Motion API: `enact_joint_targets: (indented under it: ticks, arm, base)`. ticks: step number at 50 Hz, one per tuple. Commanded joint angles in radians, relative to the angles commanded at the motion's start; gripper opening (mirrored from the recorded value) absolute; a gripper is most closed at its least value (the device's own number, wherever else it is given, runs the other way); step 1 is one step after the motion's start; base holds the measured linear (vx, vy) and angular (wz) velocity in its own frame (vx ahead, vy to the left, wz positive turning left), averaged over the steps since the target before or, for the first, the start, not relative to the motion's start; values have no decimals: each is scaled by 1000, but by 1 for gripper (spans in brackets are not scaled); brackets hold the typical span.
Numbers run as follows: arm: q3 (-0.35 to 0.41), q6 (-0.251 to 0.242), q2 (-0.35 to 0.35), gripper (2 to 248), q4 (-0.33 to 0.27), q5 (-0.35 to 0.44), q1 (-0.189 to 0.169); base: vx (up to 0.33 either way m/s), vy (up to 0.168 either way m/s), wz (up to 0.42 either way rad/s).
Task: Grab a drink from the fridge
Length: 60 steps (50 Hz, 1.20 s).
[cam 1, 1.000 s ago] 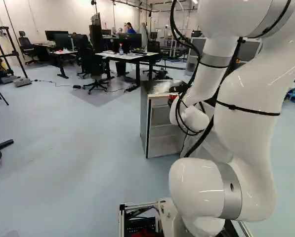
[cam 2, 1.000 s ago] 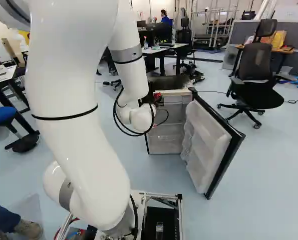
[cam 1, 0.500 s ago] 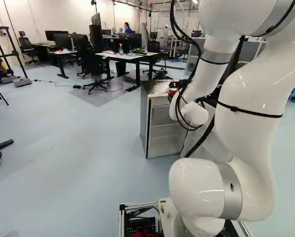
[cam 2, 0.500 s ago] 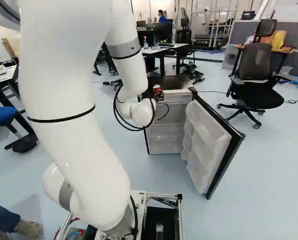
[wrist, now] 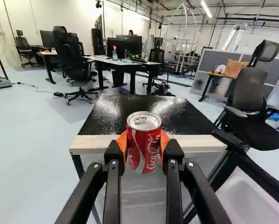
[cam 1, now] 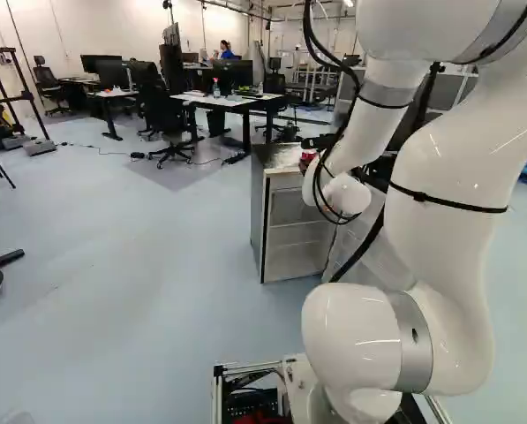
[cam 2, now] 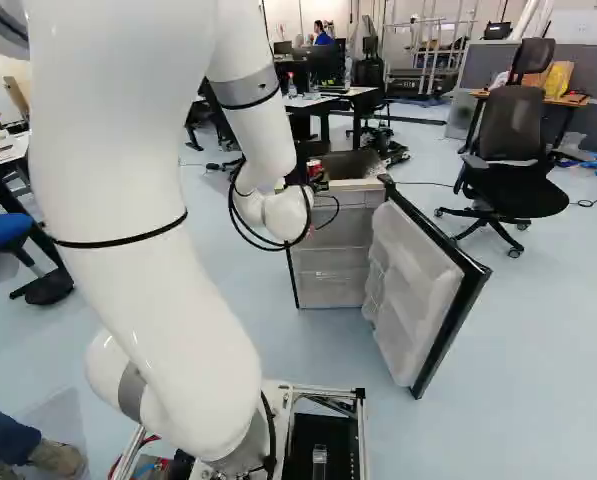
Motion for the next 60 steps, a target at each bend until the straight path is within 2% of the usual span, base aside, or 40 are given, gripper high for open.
enact_joint_targets:
  ticks: [60]
  arm:
    - [-176,0,-147,91,0,-48,16]
  base:
    - [0,0,0]
